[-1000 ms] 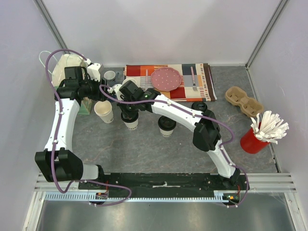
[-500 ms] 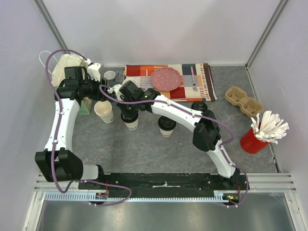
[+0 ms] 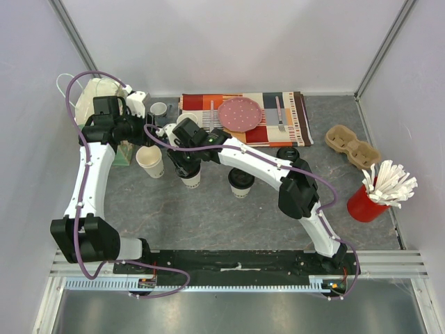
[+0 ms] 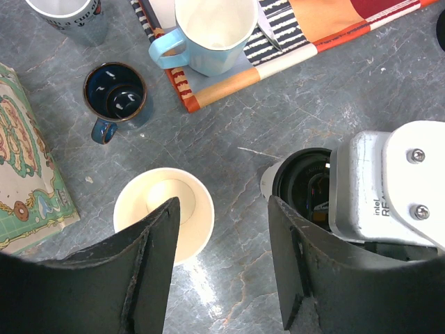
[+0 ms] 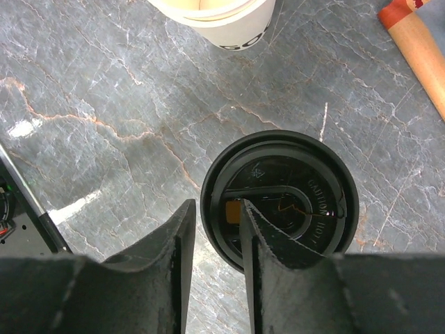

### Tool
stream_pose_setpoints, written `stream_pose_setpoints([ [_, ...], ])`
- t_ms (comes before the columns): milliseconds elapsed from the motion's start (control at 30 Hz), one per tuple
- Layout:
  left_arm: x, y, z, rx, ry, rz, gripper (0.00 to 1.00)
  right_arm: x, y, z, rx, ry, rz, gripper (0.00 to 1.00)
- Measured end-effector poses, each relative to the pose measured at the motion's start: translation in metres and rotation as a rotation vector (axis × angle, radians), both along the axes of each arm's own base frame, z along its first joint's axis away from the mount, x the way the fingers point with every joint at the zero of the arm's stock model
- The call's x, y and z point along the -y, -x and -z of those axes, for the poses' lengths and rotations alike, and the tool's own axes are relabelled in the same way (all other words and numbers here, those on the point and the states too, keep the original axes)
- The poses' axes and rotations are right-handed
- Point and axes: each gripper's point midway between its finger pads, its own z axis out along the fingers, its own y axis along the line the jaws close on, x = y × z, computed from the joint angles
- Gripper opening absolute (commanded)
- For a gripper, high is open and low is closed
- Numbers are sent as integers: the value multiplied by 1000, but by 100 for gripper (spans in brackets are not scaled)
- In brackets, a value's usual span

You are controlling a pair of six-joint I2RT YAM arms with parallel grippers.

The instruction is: Pack the takeout coffee

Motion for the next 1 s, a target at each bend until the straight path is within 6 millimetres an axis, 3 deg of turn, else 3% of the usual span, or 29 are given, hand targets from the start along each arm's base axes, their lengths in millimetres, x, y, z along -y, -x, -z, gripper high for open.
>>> stream_pose_setpoints([
  [133,3,2,0,-3,14,15,60,-1,1,-1,-6,-5,-4,56],
  [300,14,6,-3,-6,60,63,60,-1,2,-8,2,-17,-7,62],
  [433,23,9,-6,-6,100,104,60,-1,3,-26,14,-52,-4,66],
  [500,27,10,-8,-4,118,123,60,-2,4,-41,24,-87,-9,60],
  [533,29,11,-8,-4,124,129,59,-2,4,-50,32,-108,-9,36],
  [633,34,15,-7,-13,152,156,45,-2,0,-73,60,-167,7,0],
  [667,37,17,-4,-20,166,168,32,-1,-2,-80,61,-193,25,0],
  [767,46,27,10,-65,209,204,16,12,-12,-84,46,-246,97,0],
  [1000,68,47,45,-178,241,263,7,34,-35,-40,-31,-225,211,0],
])
